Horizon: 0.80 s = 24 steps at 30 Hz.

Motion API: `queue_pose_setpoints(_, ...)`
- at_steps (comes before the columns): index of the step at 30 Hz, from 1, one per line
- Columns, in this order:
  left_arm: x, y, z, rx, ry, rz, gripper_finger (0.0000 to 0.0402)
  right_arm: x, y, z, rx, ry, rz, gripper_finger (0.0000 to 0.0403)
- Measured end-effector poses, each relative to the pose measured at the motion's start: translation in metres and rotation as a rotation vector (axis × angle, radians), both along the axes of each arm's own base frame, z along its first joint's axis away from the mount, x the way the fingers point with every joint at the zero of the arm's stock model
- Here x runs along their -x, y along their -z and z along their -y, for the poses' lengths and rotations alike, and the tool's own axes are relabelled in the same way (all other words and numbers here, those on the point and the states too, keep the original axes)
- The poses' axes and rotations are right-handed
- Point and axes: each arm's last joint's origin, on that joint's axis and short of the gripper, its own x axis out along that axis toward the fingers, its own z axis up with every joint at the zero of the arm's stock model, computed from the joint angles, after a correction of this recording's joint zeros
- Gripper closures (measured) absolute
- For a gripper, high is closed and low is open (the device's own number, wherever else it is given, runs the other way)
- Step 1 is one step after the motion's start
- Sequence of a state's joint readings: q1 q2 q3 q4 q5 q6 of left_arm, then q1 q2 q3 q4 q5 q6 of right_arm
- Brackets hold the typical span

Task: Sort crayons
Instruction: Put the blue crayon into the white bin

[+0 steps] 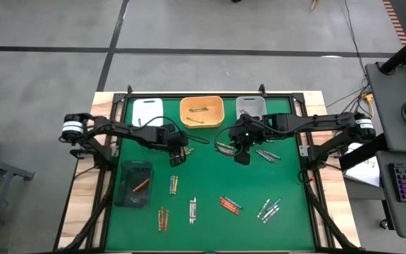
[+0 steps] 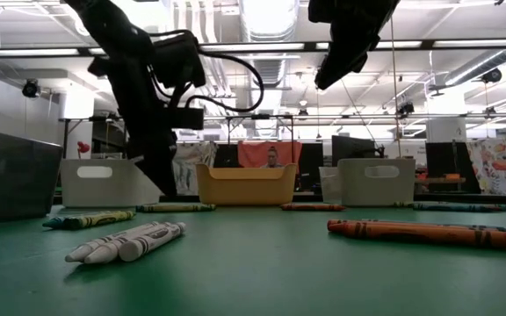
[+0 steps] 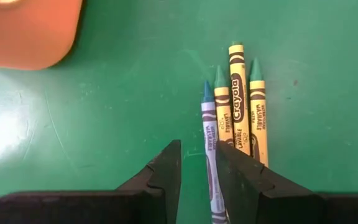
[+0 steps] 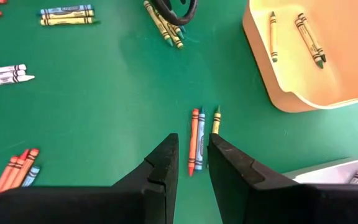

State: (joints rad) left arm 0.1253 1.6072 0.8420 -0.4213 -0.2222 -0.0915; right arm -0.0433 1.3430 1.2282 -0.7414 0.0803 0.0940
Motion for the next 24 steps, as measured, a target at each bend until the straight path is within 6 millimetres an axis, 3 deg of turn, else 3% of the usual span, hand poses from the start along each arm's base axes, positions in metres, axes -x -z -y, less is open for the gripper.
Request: queue_pose_setpoints(24, -0.007, 0.021, -0.001, 0.003, -0.017, -0.041, 0.032, 0.0, 0.0, 0.0, 0.0, 0.001, 0.0, 0.033)
